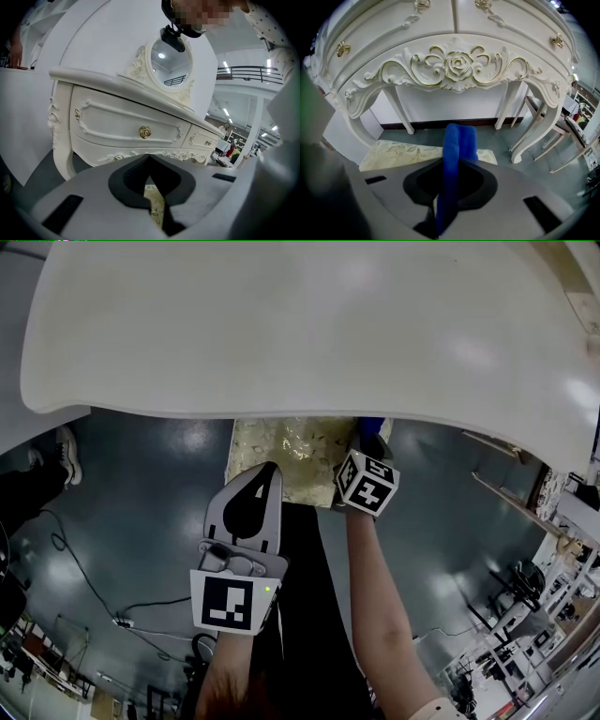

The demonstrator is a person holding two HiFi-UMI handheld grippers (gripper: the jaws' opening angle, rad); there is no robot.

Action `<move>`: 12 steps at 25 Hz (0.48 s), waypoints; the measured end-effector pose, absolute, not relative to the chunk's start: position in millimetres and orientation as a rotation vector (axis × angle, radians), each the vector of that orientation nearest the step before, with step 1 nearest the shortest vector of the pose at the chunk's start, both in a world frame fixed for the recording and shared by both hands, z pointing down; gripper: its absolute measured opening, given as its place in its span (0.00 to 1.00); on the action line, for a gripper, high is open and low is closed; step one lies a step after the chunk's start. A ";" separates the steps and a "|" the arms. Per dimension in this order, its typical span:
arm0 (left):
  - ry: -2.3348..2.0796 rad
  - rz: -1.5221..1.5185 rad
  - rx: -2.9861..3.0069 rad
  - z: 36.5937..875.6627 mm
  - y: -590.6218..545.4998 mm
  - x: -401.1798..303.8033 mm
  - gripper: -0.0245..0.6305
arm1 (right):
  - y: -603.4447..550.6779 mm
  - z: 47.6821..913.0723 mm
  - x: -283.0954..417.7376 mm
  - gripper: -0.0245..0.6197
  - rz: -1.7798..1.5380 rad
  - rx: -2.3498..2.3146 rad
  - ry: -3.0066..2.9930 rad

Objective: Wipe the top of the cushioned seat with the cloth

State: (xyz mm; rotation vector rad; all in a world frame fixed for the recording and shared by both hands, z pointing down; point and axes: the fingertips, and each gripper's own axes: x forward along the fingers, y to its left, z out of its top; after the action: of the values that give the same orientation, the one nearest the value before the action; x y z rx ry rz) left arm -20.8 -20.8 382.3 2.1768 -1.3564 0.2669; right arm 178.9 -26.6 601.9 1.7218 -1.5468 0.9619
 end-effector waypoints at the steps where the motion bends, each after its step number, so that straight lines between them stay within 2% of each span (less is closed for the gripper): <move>1: -1.358 0.267 2.175 381.9 -19.6 -21.8 0.03 | -26.1 601.6 177.2 0.13 0.963 1.720 -1.549; 12: -1.388 0.256 2.156 380.0 -17.1 -37.0 0.04 | -29.6 601.3 161.1 0.13 0.965 1.717 -1.560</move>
State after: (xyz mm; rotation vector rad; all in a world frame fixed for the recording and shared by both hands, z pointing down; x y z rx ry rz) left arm -37.0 -17.1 380.0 2.1556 -1.3881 0.2558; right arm 161.1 -29.6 601.3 1.7170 -1.5600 0.9649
